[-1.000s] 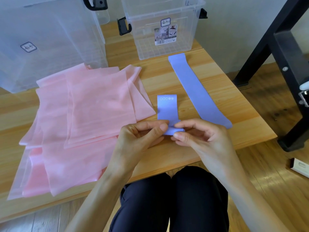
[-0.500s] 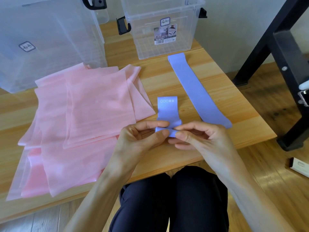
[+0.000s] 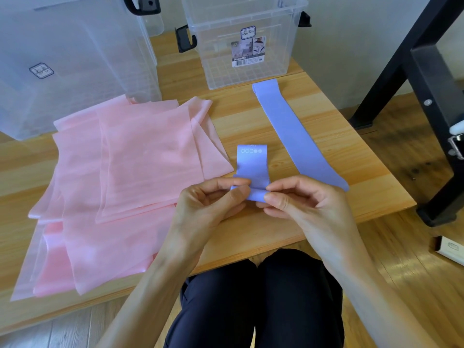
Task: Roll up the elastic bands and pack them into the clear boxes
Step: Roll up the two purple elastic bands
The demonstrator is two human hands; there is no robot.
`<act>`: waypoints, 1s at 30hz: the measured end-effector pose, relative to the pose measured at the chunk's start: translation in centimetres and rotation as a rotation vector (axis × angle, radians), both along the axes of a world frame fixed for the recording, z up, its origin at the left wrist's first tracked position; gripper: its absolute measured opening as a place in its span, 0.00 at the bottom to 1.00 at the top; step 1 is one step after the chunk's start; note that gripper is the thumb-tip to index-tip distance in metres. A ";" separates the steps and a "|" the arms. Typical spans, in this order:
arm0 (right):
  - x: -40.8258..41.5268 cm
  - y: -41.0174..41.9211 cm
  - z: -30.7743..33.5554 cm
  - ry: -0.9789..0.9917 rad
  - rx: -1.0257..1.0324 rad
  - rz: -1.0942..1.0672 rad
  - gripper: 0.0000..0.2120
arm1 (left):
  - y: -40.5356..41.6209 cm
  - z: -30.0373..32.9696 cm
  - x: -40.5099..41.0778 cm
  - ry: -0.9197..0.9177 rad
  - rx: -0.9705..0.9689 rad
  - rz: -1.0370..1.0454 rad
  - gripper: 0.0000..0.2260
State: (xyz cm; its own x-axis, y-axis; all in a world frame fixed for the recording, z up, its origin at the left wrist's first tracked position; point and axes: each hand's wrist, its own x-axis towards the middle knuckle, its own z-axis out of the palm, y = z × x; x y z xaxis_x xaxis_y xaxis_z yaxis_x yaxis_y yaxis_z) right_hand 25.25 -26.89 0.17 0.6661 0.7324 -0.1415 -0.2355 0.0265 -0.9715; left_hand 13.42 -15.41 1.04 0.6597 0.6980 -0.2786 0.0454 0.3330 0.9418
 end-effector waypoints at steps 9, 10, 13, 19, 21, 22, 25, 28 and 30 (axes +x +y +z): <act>0.1 -0.1 0.0 -0.117 -0.028 0.041 0.10 | 0.1 0.0 0.1 0.030 0.014 0.009 0.06; 0.1 -0.1 -0.2 -0.120 -0.031 0.040 0.10 | 0.1 0.0 0.1 0.035 0.028 0.002 0.06; 0.1 -0.2 -0.3 -0.046 -0.007 0.020 0.07 | 0.0 0.0 0.0 0.027 0.052 -0.022 0.08; 0.2 -0.3 -0.1 -0.031 -0.021 0.025 0.06 | -0.1 -0.1 0.1 0.016 -0.007 -0.023 0.06; 0.3 -0.3 -0.1 -0.019 -0.026 0.022 0.07 | -0.1 -0.1 0.1 0.014 0.001 -0.036 0.05; 0.3 -0.3 -0.1 -0.013 -0.028 0.021 0.08 | 0.0 0.0 0.0 0.014 0.011 -0.049 0.06; 0.2 -0.2 0.1 0.005 -0.013 -0.004 0.11 | 0.0 0.1 0.0 0.007 0.031 -0.069 0.07; -0.4 -0.1 -0.2 0.026 0.019 -0.100 0.11 | -0.1 0.0 0.3 -0.007 0.007 -0.025 0.08; -0.8 -0.1 -0.5 -0.009 0.018 -0.146 0.09 | -0.2 -0.2 0.5 -0.014 -0.007 0.003 0.09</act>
State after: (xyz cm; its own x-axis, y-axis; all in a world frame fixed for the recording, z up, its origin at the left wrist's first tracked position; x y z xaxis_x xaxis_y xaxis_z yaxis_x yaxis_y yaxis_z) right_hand 24.49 -27.04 -0.31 0.7672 0.6296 -0.1226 -0.2190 0.0774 -0.9726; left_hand 13.87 -15.61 0.84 0.6616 0.6981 -0.2738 0.0310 0.3394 0.9401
